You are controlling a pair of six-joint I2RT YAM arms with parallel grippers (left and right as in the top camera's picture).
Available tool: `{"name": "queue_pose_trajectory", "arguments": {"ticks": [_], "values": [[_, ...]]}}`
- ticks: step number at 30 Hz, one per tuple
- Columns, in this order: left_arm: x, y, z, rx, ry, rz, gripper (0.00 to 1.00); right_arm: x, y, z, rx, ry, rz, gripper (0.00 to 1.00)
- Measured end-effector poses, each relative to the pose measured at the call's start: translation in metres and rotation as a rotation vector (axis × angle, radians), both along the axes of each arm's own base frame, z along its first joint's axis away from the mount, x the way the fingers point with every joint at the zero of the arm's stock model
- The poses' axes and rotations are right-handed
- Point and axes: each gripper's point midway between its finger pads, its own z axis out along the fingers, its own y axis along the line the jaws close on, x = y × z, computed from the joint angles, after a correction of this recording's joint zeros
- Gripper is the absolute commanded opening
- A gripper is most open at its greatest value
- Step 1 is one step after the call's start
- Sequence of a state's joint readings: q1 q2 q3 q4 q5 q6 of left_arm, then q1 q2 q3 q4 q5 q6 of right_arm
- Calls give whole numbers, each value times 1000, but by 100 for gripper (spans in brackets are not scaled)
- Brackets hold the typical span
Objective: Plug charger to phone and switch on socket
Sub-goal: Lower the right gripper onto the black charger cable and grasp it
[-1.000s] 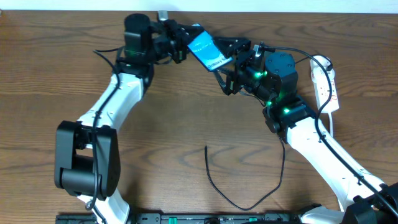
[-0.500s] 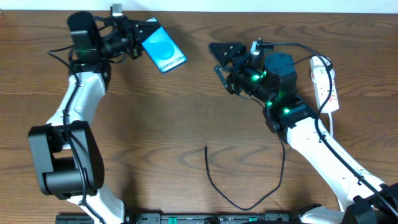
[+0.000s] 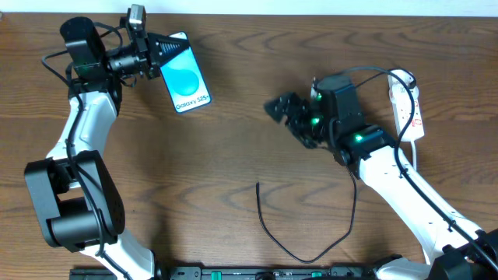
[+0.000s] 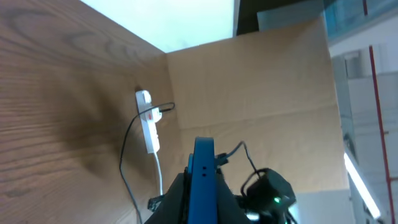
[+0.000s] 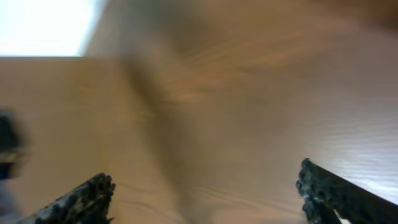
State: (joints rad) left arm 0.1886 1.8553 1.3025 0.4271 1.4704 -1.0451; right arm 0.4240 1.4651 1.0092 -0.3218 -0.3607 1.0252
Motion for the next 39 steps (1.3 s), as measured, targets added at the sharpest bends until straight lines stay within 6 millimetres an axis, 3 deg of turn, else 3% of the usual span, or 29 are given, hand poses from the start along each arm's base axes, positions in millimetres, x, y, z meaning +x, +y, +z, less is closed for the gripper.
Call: {"name": "queue_pose_trajectory", "arguments": {"ticks": [4, 12, 16, 26, 29, 33, 39], "values": [[-4, -1, 1, 6, -33, -26, 7, -26, -20, -31, -146, 110, 29, 96], [-7, -2, 2, 8, -55, -44, 8, -58, -47, -57, -316, 229, 53, 96], [-7, -2, 2, 8, -55, -45, 7, -65, -39, -59, -360, 214, 89, 95], [-7, -2, 2, 8, -55, -47, 7, -106, 9, -65, -513, 122, 209, 95], [-7, -2, 2, 8, -55, -47, 7, -112, 13, -77, -553, 139, 212, 95], [-7, -2, 2, 8, -55, -47, 7, -120, 12, -112, -633, 222, 225, 92], [-7, -2, 2, 8, -55, -47, 7, -123, 13, -132, -657, 268, 243, 92]]}}
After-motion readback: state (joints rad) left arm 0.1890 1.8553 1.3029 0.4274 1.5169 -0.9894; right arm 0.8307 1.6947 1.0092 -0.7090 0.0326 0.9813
